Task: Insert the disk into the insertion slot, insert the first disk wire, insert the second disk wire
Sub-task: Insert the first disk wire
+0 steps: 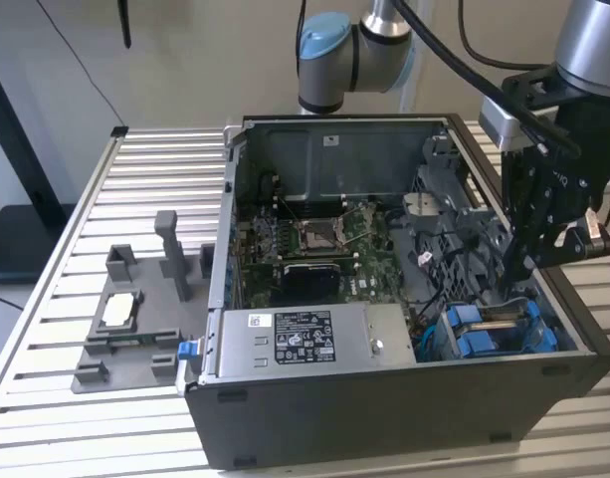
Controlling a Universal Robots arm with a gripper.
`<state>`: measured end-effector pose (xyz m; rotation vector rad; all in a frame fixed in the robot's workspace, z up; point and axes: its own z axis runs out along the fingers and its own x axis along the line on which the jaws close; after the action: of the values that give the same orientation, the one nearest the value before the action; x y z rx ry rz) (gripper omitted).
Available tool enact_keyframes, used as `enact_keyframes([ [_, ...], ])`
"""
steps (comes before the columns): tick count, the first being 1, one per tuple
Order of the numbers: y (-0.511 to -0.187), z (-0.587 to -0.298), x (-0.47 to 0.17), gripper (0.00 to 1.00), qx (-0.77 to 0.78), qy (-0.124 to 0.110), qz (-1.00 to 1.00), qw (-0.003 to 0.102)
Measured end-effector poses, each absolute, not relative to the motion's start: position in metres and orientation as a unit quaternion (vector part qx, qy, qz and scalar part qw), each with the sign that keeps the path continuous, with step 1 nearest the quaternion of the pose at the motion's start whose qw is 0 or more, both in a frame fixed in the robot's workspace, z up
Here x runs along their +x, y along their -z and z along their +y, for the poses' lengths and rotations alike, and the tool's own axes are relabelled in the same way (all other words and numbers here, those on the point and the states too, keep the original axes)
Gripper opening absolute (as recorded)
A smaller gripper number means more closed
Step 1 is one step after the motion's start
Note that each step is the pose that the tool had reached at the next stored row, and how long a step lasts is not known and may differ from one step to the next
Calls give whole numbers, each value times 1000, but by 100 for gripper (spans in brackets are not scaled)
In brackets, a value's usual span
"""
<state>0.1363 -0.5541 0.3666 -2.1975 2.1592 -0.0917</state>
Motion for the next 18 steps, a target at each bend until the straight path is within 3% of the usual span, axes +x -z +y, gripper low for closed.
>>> enact_keyframes([
  [18, -342, -563, 144, 20, -704, 24, 709, 32],
])
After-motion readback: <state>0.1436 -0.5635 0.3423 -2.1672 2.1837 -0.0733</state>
